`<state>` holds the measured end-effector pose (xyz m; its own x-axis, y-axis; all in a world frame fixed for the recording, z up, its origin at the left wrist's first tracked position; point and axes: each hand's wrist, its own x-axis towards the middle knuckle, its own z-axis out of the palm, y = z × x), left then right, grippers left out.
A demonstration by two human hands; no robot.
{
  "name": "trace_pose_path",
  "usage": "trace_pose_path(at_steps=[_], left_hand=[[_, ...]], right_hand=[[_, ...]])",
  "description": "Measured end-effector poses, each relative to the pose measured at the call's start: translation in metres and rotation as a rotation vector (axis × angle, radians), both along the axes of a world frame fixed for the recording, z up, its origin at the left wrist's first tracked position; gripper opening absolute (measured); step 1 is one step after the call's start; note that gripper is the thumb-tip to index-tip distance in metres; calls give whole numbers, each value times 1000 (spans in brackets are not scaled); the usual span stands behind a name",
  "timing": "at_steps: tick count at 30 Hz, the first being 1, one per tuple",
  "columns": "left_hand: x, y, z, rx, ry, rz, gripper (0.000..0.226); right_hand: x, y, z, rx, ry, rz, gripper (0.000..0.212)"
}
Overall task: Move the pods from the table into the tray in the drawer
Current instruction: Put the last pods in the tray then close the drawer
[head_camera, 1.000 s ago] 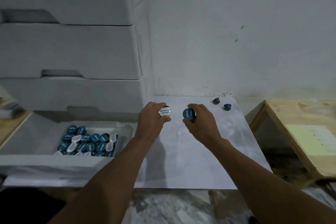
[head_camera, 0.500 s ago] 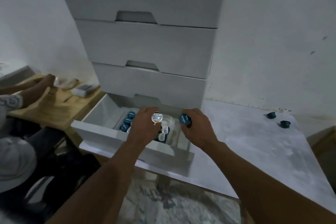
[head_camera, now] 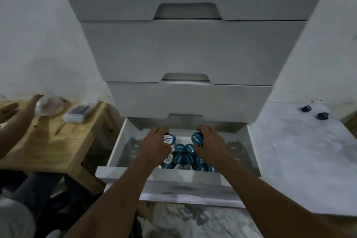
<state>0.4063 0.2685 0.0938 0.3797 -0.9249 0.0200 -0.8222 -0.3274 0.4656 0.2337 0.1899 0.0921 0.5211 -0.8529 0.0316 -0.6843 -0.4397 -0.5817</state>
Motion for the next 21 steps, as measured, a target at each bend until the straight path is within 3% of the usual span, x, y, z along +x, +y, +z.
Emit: trace_pose_path(at_steps=[6, 15, 21], left_hand=[[5, -30, -22, 5, -1, -162, 45], [13, -64, -51, 9, -68, -172, 41], [18, -77, -64, 4, -92, -204, 35]], right_hand=[[18, -16, -18, -7, 87, -43, 44], [33, -46, -44, 25, 86, -56, 49], [38, -55, -57, -30, 135, -43, 41]])
